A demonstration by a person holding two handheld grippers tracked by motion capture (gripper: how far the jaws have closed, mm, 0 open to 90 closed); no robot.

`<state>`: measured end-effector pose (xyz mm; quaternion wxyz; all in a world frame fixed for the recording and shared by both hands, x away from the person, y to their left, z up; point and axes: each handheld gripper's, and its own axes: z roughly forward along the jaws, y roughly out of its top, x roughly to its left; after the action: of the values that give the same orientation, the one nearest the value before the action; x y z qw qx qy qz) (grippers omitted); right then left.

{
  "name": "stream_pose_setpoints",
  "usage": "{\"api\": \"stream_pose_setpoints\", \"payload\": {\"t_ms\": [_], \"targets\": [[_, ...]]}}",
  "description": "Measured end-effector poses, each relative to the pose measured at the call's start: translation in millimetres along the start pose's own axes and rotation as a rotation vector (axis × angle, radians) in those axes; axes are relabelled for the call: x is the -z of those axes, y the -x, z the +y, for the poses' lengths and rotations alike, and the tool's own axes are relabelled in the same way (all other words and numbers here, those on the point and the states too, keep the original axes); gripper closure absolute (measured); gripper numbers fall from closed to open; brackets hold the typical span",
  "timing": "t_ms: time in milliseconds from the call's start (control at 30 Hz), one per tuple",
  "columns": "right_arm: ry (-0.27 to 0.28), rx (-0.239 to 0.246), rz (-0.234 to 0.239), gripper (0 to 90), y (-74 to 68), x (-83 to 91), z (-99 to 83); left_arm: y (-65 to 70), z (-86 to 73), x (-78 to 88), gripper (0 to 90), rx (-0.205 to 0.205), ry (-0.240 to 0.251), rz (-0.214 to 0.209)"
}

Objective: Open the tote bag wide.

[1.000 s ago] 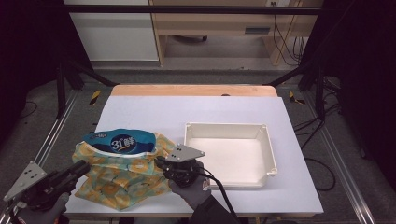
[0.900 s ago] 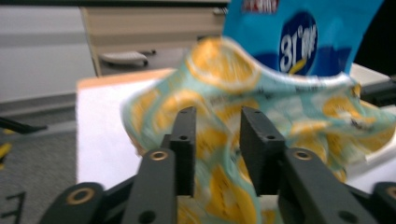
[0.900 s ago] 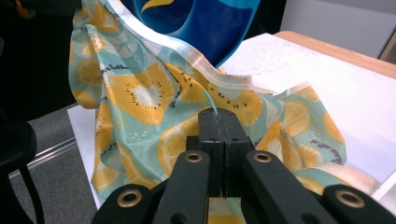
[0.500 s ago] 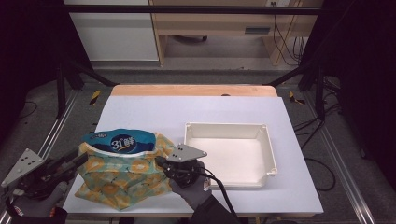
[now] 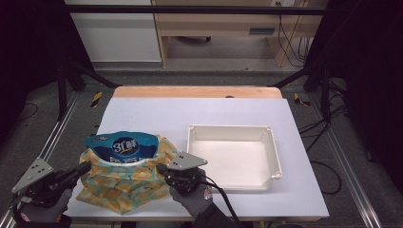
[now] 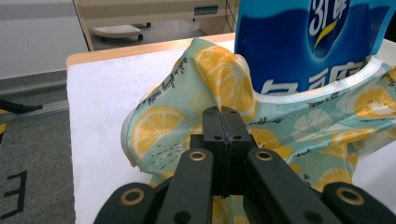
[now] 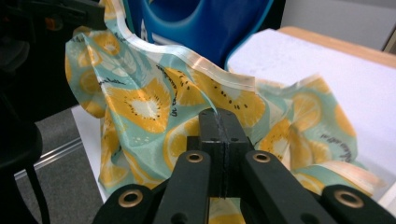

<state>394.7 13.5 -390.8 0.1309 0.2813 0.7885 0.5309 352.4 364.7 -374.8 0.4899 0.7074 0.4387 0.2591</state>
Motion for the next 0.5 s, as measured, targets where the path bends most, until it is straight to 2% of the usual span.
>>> {"api": "stream_pose_setpoints", "payload": {"t_ms": [500], "targets": [[-0.037, -0.059, 0.001, 90.0, 1.0, -11.8, -27.7, -1.9, -24.3, -11.7, 89.8, -0.007, -0.030, -0.019]]}}
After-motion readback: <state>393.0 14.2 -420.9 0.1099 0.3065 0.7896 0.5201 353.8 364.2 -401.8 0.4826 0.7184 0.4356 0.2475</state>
